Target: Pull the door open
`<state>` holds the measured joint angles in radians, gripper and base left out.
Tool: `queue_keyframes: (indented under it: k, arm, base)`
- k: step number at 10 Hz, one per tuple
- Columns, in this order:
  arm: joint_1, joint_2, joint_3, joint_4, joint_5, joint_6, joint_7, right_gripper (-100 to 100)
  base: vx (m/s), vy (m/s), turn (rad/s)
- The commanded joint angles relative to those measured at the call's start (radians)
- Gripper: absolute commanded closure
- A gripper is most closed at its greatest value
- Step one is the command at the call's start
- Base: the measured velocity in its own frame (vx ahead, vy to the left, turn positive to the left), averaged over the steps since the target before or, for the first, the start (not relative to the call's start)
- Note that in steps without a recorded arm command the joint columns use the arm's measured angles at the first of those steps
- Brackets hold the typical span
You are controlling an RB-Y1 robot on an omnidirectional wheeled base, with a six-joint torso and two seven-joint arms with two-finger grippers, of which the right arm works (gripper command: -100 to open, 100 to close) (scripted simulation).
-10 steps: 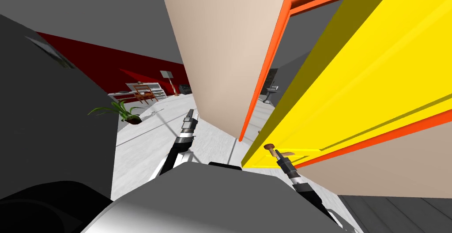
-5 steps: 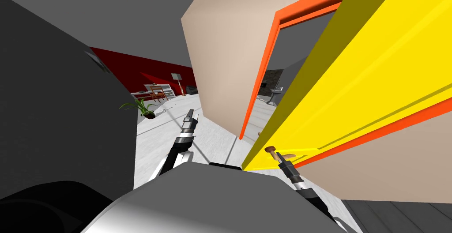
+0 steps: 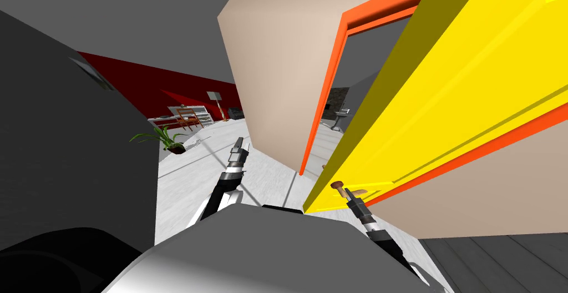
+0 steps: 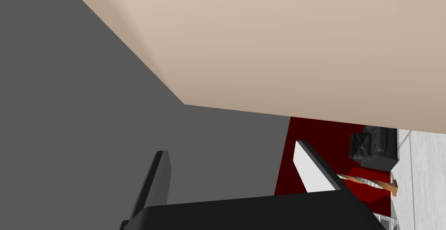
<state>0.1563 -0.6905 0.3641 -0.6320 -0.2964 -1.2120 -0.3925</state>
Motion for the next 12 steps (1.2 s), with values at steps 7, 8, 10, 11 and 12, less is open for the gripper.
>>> queue_keyframes:
  k: [7, 8, 10, 11, 12]
  arm:
    - [-0.007, 0.042, 0.01, -0.015, 0.035, 0.019, 0.007, 100]
    - [-0.007, 0.042, 0.01, -0.015, 0.035, 0.019, 0.007, 100]
    - [-0.007, 0.042, 0.01, -0.015, 0.035, 0.019, 0.007, 100]
    - [-0.007, 0.042, 0.01, -0.015, 0.035, 0.019, 0.007, 100]
    - [-0.007, 0.042, 0.01, -0.015, 0.035, 0.019, 0.007, 100]
  base:
    - [0.01, 0.018, -0.029]
    - [-0.017, 0.021, 0.007]
    - [0.009, -0.004, -0.003]
    - [0.004, -0.003, 0.012]
    - [-0.007, -0.006, 0.006]
